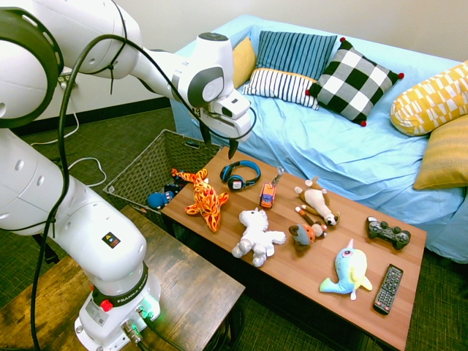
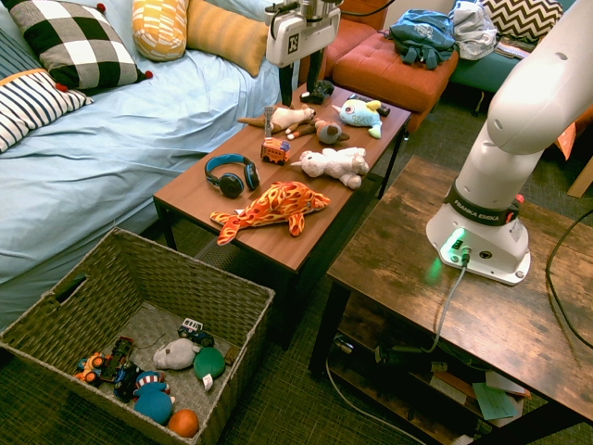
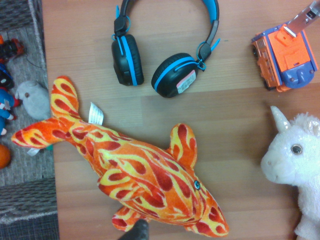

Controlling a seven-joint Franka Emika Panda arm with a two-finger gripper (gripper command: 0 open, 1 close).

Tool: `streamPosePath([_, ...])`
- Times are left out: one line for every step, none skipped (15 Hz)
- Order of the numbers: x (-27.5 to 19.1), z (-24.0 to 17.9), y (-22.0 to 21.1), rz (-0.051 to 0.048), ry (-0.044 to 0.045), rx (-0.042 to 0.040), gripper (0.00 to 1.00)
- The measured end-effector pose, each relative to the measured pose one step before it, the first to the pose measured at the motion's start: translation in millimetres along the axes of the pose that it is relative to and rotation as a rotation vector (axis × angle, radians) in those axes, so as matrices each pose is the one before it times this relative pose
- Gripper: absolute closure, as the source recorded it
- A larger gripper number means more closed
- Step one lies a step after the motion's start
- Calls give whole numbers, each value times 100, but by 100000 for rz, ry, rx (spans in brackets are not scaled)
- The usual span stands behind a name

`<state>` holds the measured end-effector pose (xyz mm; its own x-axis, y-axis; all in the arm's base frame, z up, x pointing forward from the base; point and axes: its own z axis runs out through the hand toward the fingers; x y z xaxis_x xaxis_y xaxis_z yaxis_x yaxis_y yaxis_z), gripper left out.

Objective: Put the toy car in the basket

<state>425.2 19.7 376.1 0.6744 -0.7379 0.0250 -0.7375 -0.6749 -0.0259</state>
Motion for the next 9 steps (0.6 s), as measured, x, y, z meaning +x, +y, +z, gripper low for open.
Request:
streamPosePath([99,-5,-118,-361,129,199,0])
streamPosePath([334,170,102,-618,129,455,0])
streamPosePath([772,234,364,-134,372,922,0])
streamPosePath([1157,98,574,332,375,974,0])
streamPosePath([1700,51,755,348,-676,808,0])
streamPosePath([1932,47,629,-358,-1134,891,0])
streamPosePath([1882,213,425,-1464,-1901,85,0])
streamPosePath([1782,527,269,-2306,-3505,-758,0])
streamPosePath([1783,781,185,-1924,-3978,-1679,0])
